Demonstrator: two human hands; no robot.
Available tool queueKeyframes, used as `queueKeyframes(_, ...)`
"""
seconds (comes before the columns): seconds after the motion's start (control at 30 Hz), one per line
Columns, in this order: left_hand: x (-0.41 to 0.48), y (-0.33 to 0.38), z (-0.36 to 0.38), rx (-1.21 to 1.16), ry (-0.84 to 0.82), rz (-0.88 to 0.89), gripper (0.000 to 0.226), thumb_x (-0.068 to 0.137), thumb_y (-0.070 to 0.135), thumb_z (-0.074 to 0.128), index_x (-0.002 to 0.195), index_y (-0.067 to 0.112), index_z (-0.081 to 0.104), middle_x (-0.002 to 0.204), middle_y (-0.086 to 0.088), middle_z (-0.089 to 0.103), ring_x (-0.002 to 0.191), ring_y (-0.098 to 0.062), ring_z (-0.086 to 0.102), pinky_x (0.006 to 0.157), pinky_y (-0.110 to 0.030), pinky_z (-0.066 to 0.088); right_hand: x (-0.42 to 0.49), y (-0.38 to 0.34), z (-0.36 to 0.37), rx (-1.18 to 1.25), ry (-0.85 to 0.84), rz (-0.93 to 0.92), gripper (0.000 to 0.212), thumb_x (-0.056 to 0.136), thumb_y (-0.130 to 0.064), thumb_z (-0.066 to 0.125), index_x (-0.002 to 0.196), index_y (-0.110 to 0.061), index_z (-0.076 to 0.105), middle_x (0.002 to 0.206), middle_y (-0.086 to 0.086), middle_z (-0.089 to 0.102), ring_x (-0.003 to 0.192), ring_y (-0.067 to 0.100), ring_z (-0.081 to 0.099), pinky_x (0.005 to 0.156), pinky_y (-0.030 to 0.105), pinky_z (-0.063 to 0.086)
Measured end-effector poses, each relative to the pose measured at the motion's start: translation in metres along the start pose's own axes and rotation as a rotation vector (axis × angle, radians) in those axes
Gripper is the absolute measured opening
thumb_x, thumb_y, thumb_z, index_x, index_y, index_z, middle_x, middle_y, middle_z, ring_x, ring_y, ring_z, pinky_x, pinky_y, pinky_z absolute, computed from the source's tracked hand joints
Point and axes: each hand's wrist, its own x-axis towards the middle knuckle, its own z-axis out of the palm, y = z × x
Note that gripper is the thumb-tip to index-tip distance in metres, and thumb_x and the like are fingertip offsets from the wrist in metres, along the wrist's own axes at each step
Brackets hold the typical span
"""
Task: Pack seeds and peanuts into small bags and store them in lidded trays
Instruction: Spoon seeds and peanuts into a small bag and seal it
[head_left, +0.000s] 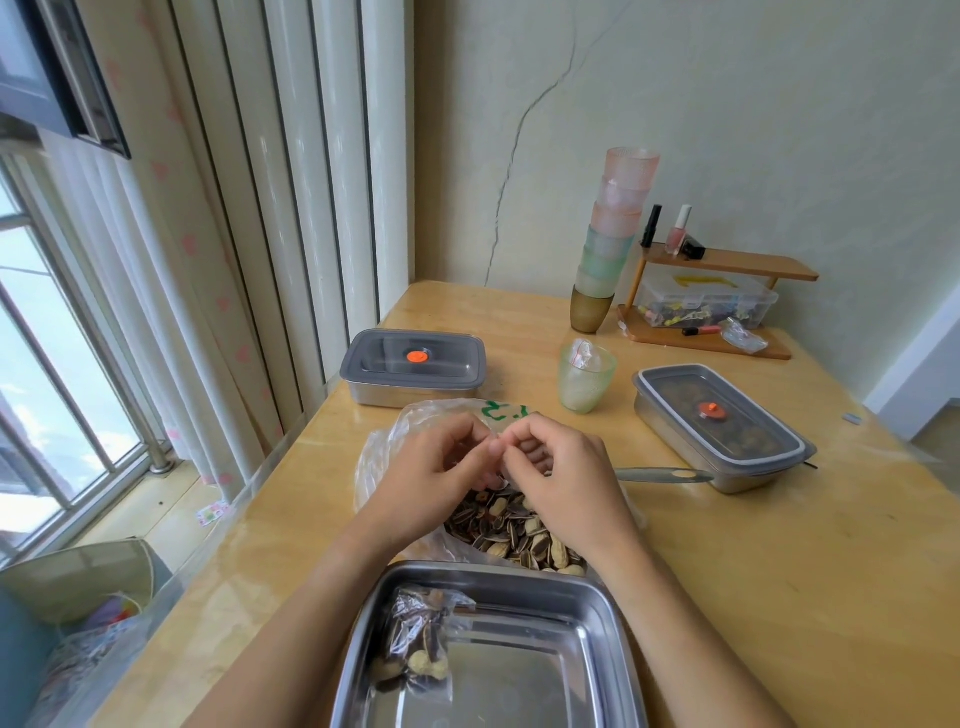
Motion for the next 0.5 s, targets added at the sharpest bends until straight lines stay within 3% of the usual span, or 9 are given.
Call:
queueKeyframes(0.13, 0.0009, -0.0036, -0.0009, 0.062, 0.013, 0.045, 0.015, 0.103, 0.019, 0.062, 0.089, 0.014, 0.067, 0.077, -0.005, 0.073, 0.077, -0.024, 0.072, 0.078, -0.050, 0.059, 0.0014, 0.0039, 0.0012, -0.016, 0.039, 0.007, 0.014, 0.094, -0.013, 0.068, 0.082, -0.019, 0.069, 0.070, -0.008, 0.070, 0.067, 0.011, 0.065, 0.061, 0.022, 0.054)
queueKeyframes(0.27, 0.0006, -0.0046, -0.0014, 0.087, 0.032, 0.054, 0.017, 0.100, 0.017, 0.066, 0.084, 0.014, 0.066, 0.074, -0.004, 0.073, 0.074, -0.028, 0.069, 0.074, -0.051, 0.058, 0.0009, 0.0037, 0.0049, -0.103, 0.039, -0.081, 0.011, 0.092, -0.013, 0.068, 0.083, -0.018, 0.064, 0.075, -0.010, 0.066, 0.070, 0.012, 0.062, 0.063, 0.030, 0.053)
queueKeyframes(0.37, 0.0003, -0.0041, -0.0035, 0.042, 0.049, 0.031, 0.015, 0.100, 0.011, 0.063, 0.086, 0.011, 0.067, 0.074, -0.005, 0.073, 0.075, -0.022, 0.072, 0.078, -0.048, 0.059, 0.0009, 0.0024, 0.0036, -0.053, -0.021, -0.081, 0.008, 0.091, -0.012, 0.072, 0.088, -0.018, 0.068, 0.079, -0.009, 0.070, 0.074, 0.012, 0.065, 0.065, 0.025, 0.055)
queueKeyframes(0.5, 0.0003, -0.0046, -0.0036, 0.026, 0.007, 0.054, 0.016, 0.102, 0.018, 0.063, 0.088, 0.011, 0.067, 0.077, -0.006, 0.073, 0.077, -0.027, 0.072, 0.080, -0.053, 0.059, 0.0018, 0.0030, -0.0023, -0.011, -0.008, -0.032, 0.009, 0.092, -0.012, 0.073, 0.087, -0.019, 0.072, 0.073, -0.012, 0.070, 0.070, 0.011, 0.067, 0.062, 0.025, 0.058)
